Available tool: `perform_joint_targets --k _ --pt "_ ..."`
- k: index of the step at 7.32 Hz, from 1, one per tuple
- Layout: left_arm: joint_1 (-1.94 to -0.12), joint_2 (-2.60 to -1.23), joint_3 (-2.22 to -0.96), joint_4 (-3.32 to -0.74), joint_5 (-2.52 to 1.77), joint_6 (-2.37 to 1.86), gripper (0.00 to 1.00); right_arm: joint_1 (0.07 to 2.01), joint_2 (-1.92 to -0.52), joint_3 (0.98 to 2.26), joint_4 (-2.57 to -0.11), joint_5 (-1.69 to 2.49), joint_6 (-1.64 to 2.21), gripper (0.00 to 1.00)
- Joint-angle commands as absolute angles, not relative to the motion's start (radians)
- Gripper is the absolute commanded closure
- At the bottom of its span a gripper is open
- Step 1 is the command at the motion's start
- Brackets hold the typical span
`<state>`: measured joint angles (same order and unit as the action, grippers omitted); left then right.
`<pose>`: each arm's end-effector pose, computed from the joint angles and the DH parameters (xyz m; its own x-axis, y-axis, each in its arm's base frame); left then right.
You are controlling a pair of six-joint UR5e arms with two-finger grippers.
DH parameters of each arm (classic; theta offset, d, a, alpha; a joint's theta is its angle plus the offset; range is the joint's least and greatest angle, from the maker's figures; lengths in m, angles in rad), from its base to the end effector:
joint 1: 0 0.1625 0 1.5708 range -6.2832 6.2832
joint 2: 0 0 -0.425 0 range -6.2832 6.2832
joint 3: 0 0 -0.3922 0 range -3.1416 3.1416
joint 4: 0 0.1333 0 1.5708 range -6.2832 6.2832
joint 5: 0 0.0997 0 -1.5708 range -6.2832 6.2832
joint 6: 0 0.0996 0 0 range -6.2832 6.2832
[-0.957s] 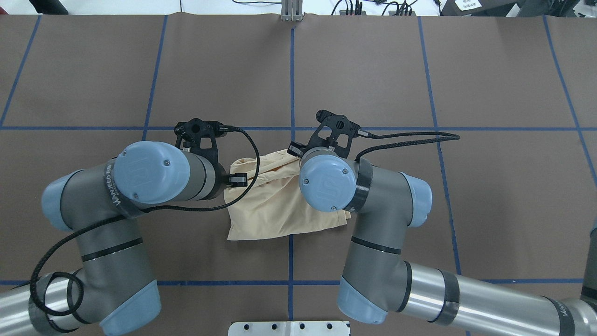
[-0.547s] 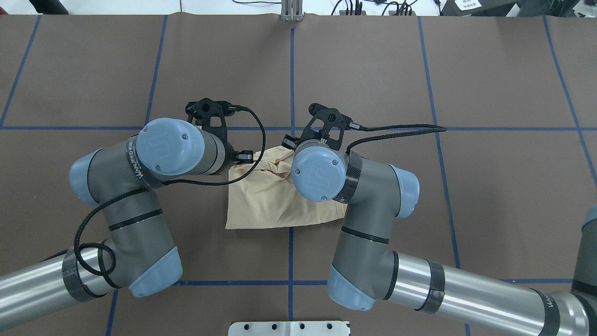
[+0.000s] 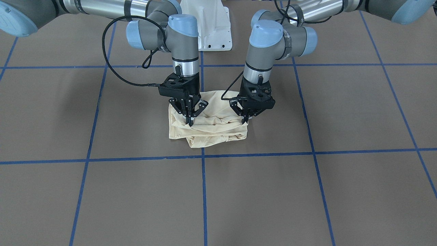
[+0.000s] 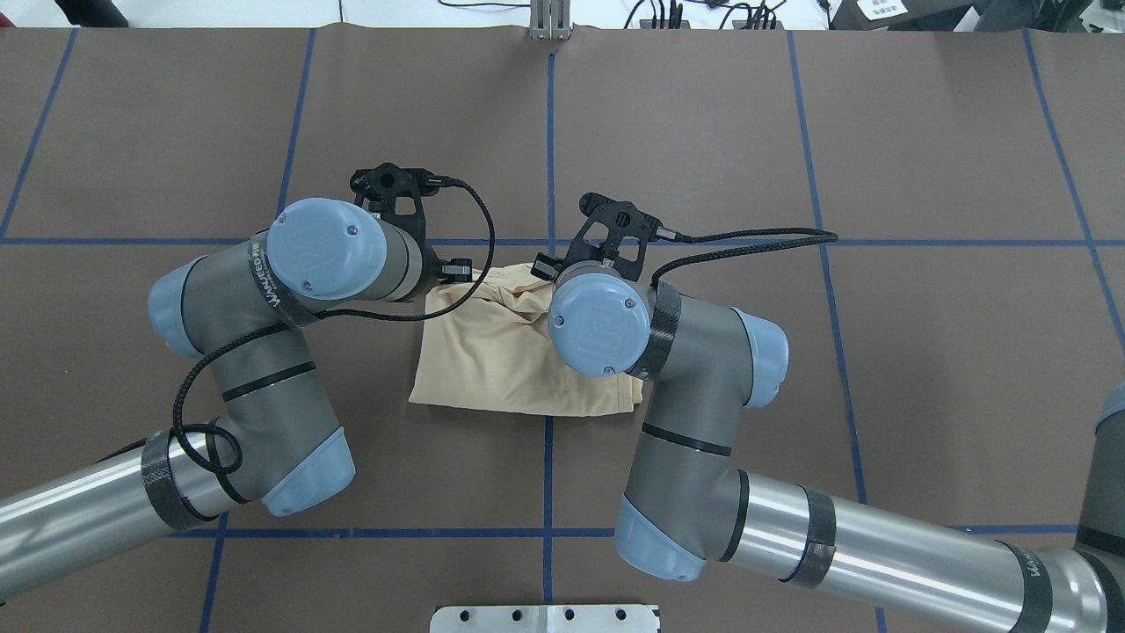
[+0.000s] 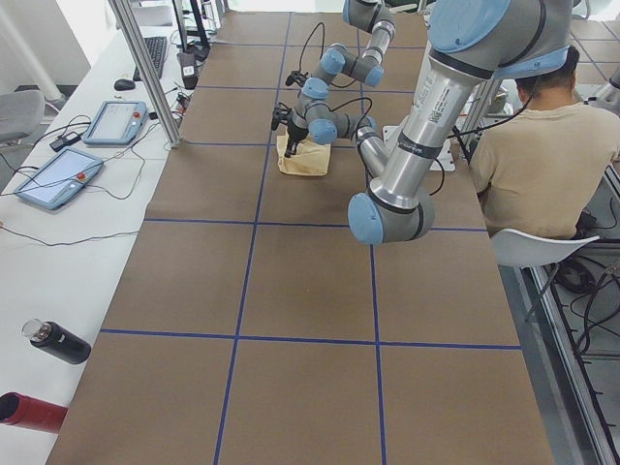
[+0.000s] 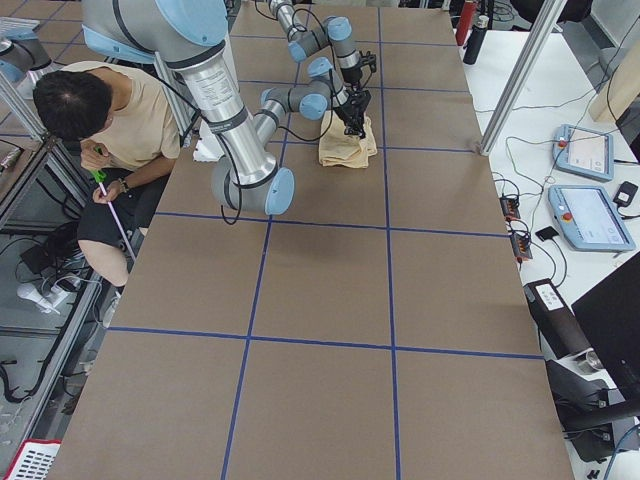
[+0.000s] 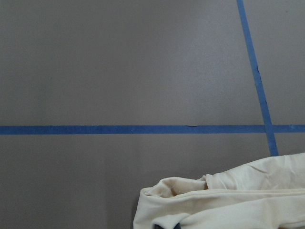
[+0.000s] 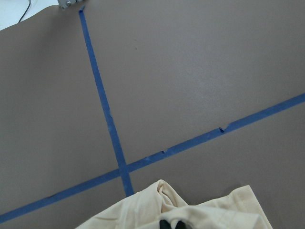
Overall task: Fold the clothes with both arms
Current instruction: 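Lay the folded edge down and open both grippers over the shirt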
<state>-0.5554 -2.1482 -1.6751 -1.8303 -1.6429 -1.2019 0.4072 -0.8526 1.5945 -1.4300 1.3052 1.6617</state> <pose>0.5075 -0.4634 0.2494 0.6384 0.0271 -0.7692 0.2640 0.9311 0.2519 -0.5854 -0.4261 0.2015 0.5291 0.3236 0.7844 -0.6189 0.7796 0.0959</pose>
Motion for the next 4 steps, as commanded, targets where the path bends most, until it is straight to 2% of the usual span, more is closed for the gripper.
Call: perform_joint_targets --k 1,2,4 --pt "-0.561 -2.151 -1.658 -1.853 -1.643 -1.201 0.45 0.407 -0.857 1.582 -1.431 1.305 1.648 0.64" --pt "-0.569 -2.151 -1.646 -1.893 -1.647 -1.153 0.0 0.41 -0.851 1.551 -1.428 1.305 1.543 0.01" --pt "-0.627 -2.14 -1.655 -1.896 -1.72 -1.009 0.0 0.494 -0.851 1.596 -1.436 1.522 1.49 0.0"
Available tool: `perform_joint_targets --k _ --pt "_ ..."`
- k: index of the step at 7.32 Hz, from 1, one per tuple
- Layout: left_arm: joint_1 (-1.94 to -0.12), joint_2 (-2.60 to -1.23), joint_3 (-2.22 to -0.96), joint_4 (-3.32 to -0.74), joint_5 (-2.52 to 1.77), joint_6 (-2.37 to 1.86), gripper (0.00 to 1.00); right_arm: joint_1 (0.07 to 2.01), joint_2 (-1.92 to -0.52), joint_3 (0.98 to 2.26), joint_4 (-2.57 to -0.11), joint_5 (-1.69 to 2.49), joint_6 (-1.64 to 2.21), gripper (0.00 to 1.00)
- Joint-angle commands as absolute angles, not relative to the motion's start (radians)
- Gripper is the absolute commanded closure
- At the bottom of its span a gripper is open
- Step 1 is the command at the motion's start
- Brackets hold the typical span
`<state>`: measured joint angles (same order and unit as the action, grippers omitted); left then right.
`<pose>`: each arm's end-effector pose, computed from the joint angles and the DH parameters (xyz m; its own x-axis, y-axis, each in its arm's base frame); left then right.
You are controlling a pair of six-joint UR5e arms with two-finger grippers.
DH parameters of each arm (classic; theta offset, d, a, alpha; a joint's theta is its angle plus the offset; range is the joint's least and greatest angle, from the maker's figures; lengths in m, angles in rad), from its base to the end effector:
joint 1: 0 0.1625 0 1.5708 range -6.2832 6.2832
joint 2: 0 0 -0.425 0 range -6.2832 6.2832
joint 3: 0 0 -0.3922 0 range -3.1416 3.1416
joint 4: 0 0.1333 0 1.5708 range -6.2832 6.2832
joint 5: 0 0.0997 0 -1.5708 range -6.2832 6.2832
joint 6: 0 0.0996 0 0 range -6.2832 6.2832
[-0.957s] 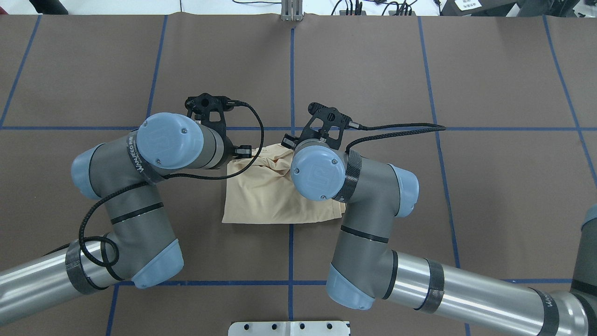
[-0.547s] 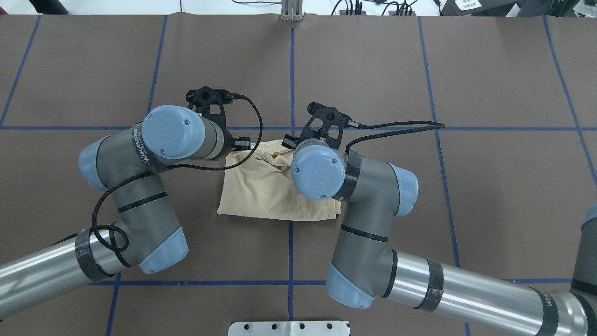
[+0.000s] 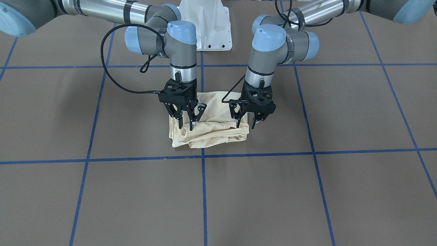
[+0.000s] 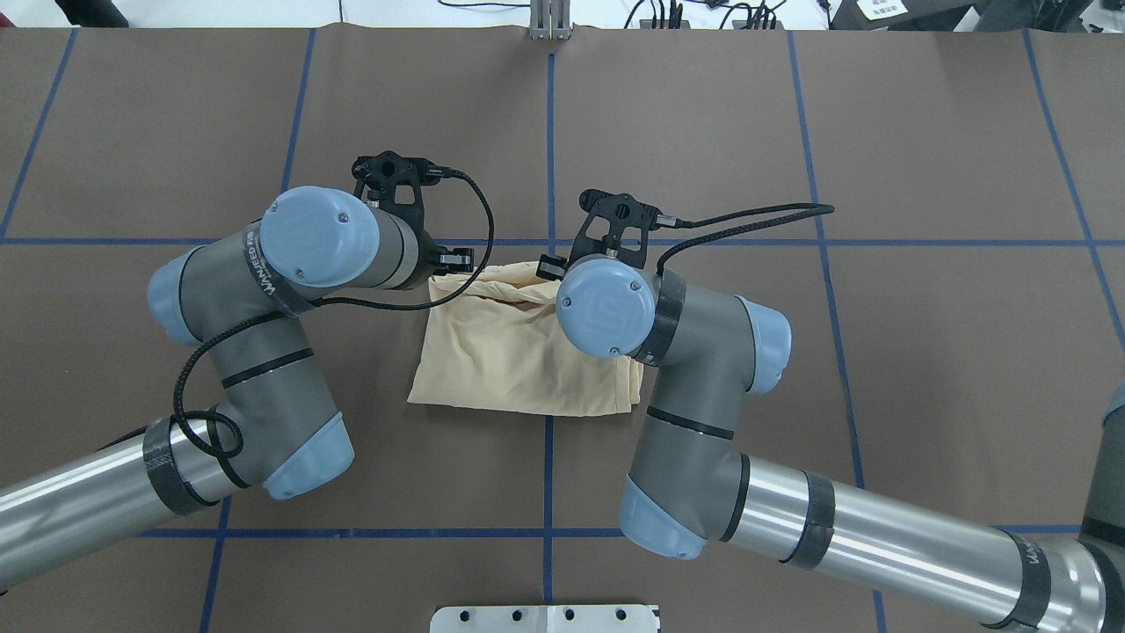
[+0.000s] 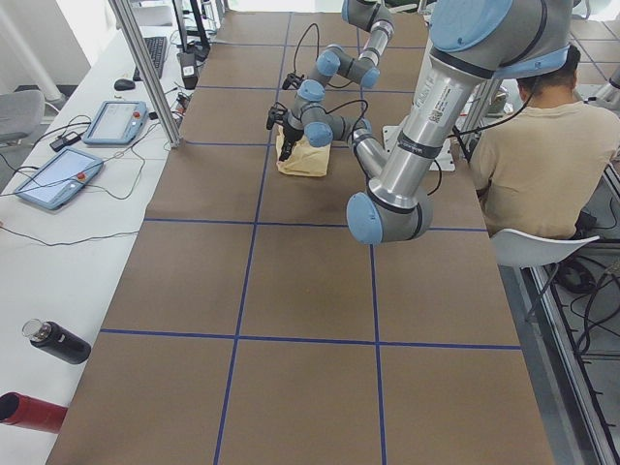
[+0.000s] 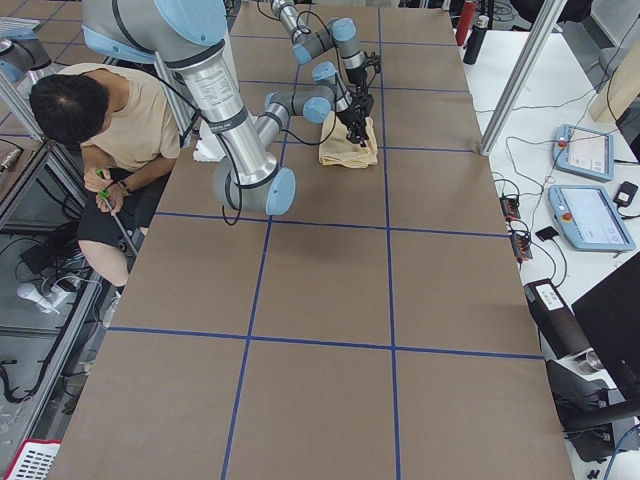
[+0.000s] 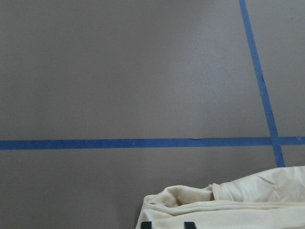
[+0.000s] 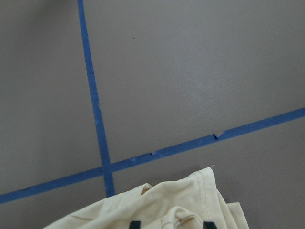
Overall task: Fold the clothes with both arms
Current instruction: 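Lay the folded edge down and open both grippers over the shirt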
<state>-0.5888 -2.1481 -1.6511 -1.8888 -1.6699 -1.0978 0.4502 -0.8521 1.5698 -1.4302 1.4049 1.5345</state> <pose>0.4972 -0.4805 0.2519 0.6358 0.1205 -0.7624 0.2189 0.9190 0.3278 -0.5784 -0.4459 0.2132 0.6079 0.2540 0.7523 -0.5200 0.8434 0.1353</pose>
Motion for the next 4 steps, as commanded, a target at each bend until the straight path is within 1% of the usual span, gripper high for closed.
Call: perform_joint_targets --k 1,2,4 --pt "-0.678 -2.111 -1.673 -1.898 -1.779 -0.886 0.0 0.489 -0.842 1.612 -1.439 1.526 1.471 0.0" --pt "-0.713 -2.076 -1.689 -1.899 -1.805 -0.788 0.0 0.47 -0.825 1.609 -1.44 1.52 1.474 0.0" --pt "-0.721 -2.053 -1.689 -1.934 -1.813 -0.77 0.0 0.369 -0.824 1.58 -1.44 1.438 1.47 0.0"
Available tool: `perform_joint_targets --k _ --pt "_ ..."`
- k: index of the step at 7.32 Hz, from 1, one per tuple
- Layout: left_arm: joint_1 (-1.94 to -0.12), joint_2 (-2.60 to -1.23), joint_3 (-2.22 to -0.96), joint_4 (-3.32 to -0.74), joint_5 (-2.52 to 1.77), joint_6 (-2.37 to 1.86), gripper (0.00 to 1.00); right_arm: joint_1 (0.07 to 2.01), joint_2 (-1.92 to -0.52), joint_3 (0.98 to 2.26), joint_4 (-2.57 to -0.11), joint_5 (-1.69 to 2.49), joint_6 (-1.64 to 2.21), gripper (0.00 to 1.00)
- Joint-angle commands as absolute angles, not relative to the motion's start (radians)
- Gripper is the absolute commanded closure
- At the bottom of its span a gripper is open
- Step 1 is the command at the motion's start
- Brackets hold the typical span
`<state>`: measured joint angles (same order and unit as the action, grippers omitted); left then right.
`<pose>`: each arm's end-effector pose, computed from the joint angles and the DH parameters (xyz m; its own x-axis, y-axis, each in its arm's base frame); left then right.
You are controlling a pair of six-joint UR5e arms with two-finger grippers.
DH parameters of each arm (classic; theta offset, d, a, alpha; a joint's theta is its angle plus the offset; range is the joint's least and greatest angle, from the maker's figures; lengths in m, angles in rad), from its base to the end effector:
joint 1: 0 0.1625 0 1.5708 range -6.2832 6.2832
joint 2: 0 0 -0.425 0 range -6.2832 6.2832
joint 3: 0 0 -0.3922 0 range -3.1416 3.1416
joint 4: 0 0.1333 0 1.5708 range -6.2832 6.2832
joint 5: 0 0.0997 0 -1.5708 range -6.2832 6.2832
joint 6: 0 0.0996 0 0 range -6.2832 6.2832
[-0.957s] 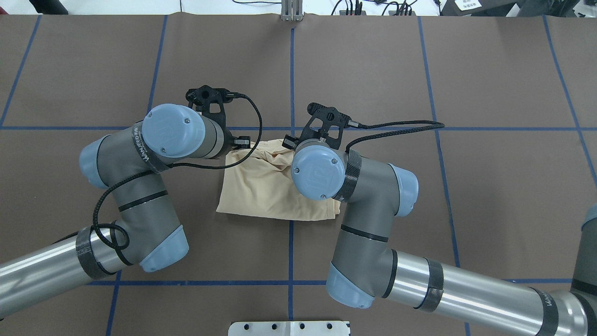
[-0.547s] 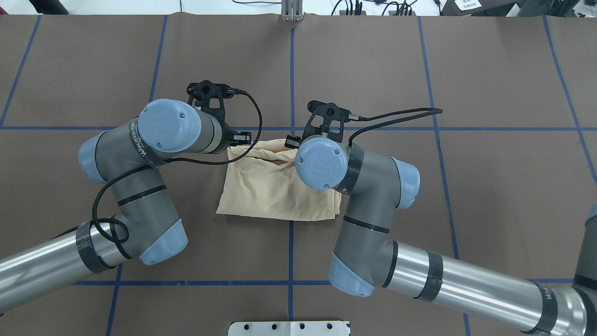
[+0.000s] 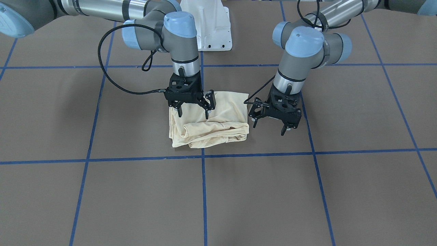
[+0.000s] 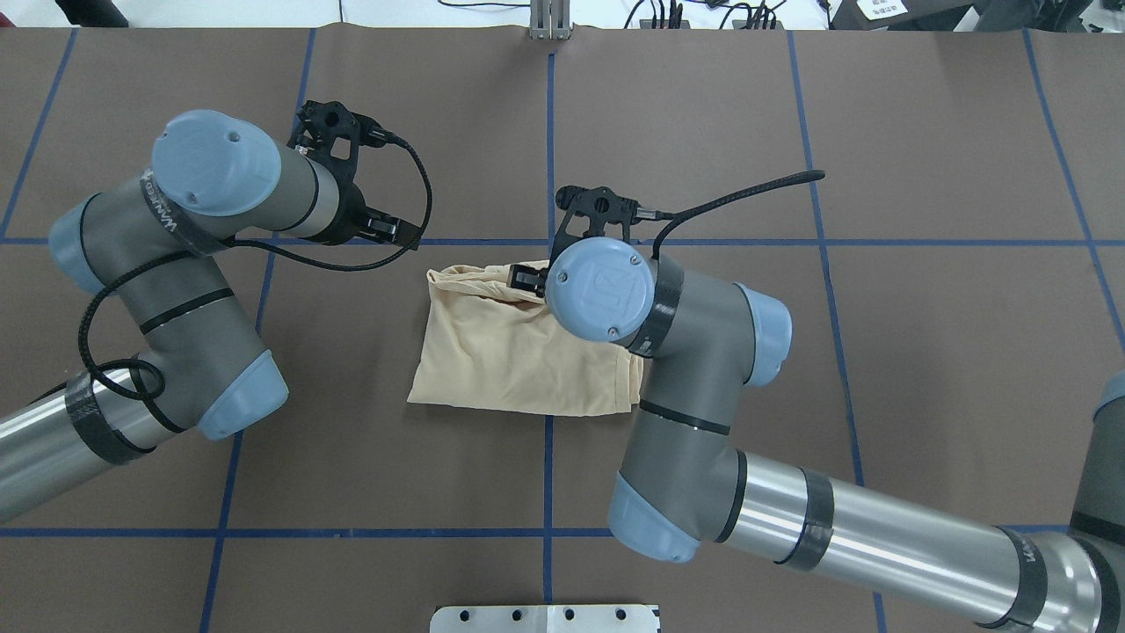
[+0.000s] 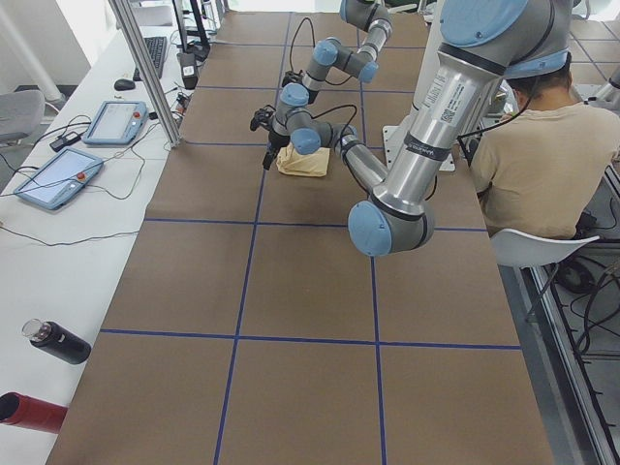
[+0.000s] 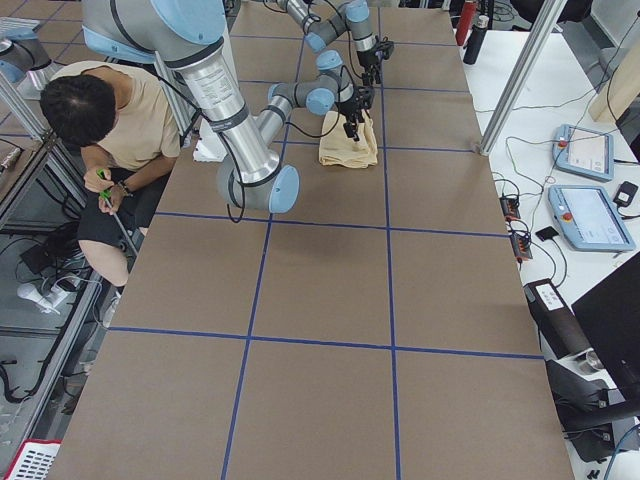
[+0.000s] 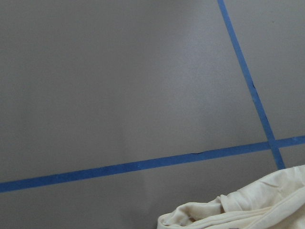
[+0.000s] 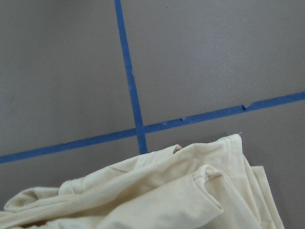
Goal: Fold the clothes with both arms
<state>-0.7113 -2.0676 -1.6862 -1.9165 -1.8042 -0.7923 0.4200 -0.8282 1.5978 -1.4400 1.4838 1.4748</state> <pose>0.4281 -0.5145 0.2849 0.6556 0.3369 -0.6758 0.0442 0.8763 0.4797 -0.5893 -0.4186 0.1862 0.6096 0.1676 0.7748 -0.4118 0.9021 0.1288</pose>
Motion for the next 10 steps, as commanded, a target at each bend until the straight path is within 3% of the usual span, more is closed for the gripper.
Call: perform_joint_targets --k 1,8,10 --pt "-0.721 -2.052 -1.687 -1.934 -1.813 -0.773 0.0 0.356 -0.824 1.551 -1.44 1.434 1.463 0.0" --pt "-0.721 -2.049 -1.693 -1.937 -1.813 -0.778 0.0 0.503 -0.66 1.213 -1.376 1.396 1.272 0.05" --pt "-0.721 -2.045 -1.7 -1.937 -1.813 -0.778 0.0 0.564 -0.658 1.19 -1.341 1.422 1.226 0.05"
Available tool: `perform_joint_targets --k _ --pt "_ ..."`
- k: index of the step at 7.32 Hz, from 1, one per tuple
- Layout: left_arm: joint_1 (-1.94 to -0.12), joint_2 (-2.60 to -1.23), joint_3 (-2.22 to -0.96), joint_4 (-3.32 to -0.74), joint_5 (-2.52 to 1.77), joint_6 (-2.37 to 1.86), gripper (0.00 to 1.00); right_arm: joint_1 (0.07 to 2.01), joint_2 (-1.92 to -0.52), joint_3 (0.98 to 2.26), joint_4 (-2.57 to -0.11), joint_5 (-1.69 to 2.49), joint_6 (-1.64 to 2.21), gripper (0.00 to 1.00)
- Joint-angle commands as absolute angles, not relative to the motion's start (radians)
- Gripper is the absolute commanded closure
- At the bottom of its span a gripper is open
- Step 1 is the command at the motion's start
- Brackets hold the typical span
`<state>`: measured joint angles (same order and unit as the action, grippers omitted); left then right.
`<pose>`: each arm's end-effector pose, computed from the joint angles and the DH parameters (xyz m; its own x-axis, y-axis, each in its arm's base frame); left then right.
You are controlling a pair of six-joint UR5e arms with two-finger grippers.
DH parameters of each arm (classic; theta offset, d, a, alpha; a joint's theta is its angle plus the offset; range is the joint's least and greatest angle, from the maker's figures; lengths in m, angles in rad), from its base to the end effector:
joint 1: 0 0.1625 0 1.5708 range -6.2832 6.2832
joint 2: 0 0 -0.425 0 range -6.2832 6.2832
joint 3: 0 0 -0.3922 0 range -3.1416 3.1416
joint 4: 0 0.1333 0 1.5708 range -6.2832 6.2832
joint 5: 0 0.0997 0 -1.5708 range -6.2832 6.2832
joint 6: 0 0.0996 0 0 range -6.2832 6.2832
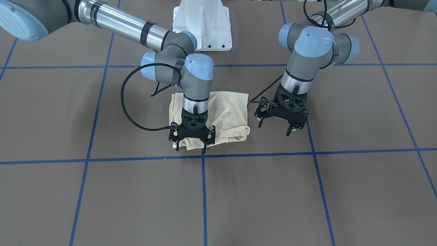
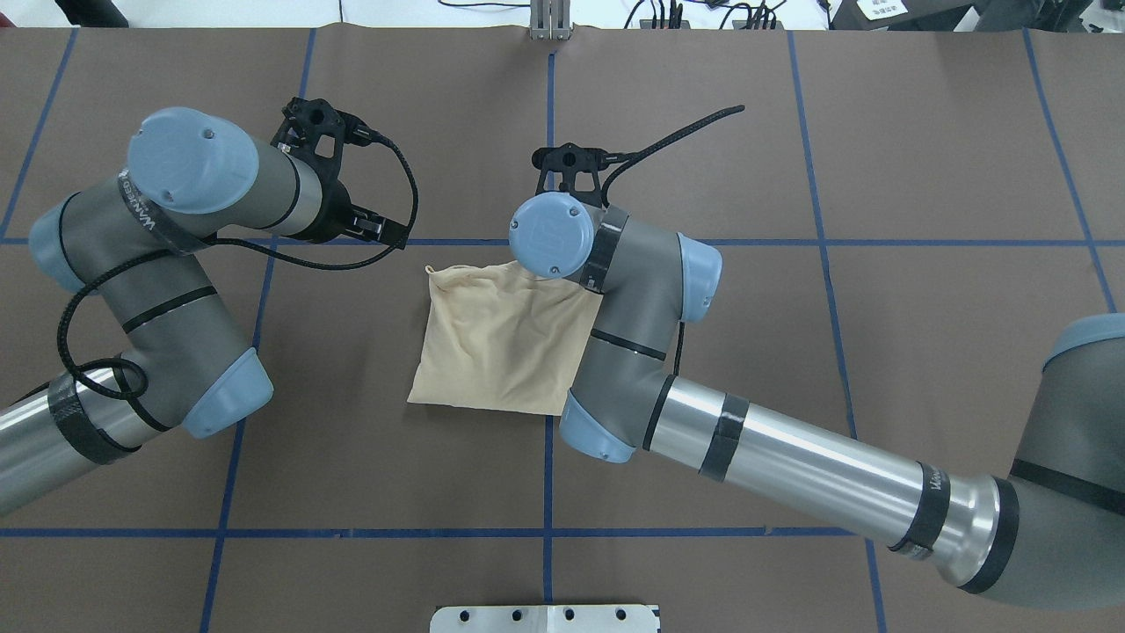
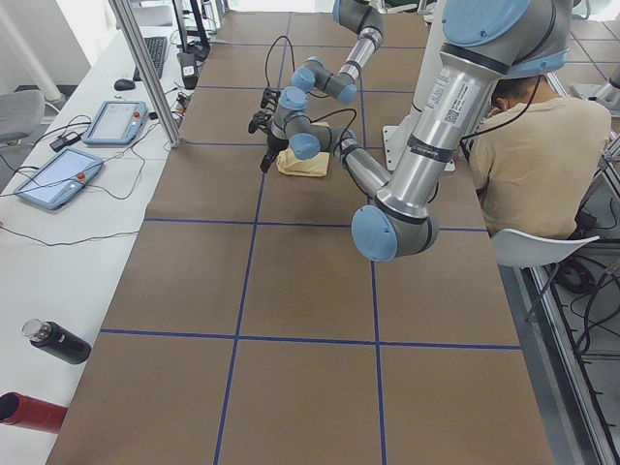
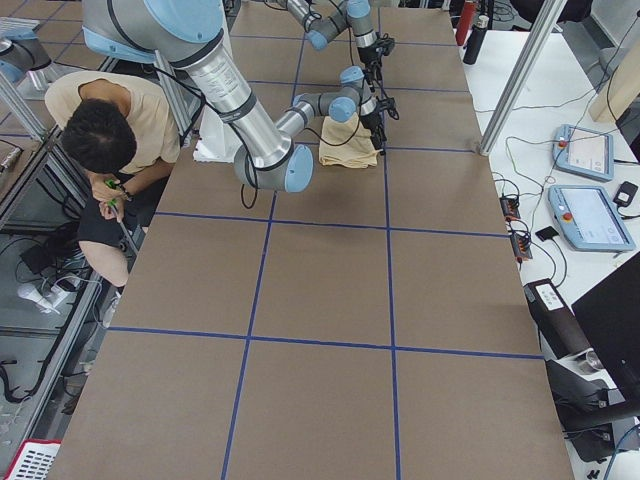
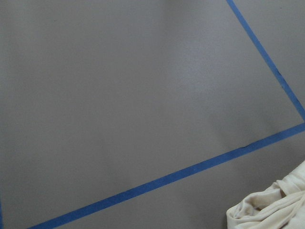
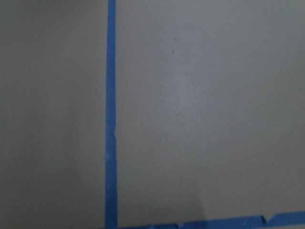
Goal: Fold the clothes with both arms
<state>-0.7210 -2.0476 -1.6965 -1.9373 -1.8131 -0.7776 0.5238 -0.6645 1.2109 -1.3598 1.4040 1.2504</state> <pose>0.4193 -0.5141 0.2904 0.6491 0.3505 -0.6751 0.0423 0.8695 0.4921 -0.6261 -0.5347 0.2237 0.7836 0.0940 0.6141 -0.3637 0.8708 0.3309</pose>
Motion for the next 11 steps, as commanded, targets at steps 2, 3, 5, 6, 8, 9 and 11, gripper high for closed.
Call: perform_joint_targets --k 2,3,5,6,8,9,11 --pt "-0.721 -2.042 -1.703 -1.937 -1.813 -0.781 0.0 0.583 -0.649 1.224 -1.342 1.462 1.233 0.01" --pt "-0.721 -2.02 -1.719 -1.937 -1.813 -0.779 0.0 0.622 -0.664 1.261 -1.36 1.564 1.22 0.01" --pt "-0.751 -1.909 -1.852 -1.93 -1.866 -0.816 0.0 0.734 -0.792 1.488 -1.512 1.713 1.105 0.0" --pt "-0.777 -1.828 -1.929 -1.924 -1.891 -0.808 0.0 0.792 -0.916 1.666 -1.587 1.771 1.006 0.0" --pt "-0.82 -1.632 -2.085 -1.924 -1.905 -0.789 0.0 0.914 -1.133 1.883 -1.621 1.894 0.855 0.0" --pt "-0.897 -1.564 -2.109 -1.921 -1.913 -0.637 0.0 0.989 -1.255 1.948 -1.617 1.943 0.75 0.0" --pt "-1.151 -1.458 -2.091 -1.919 -2.026 -0.256 0.0 1.214 -1.472 1.976 -1.608 2.125 0.391 0.0"
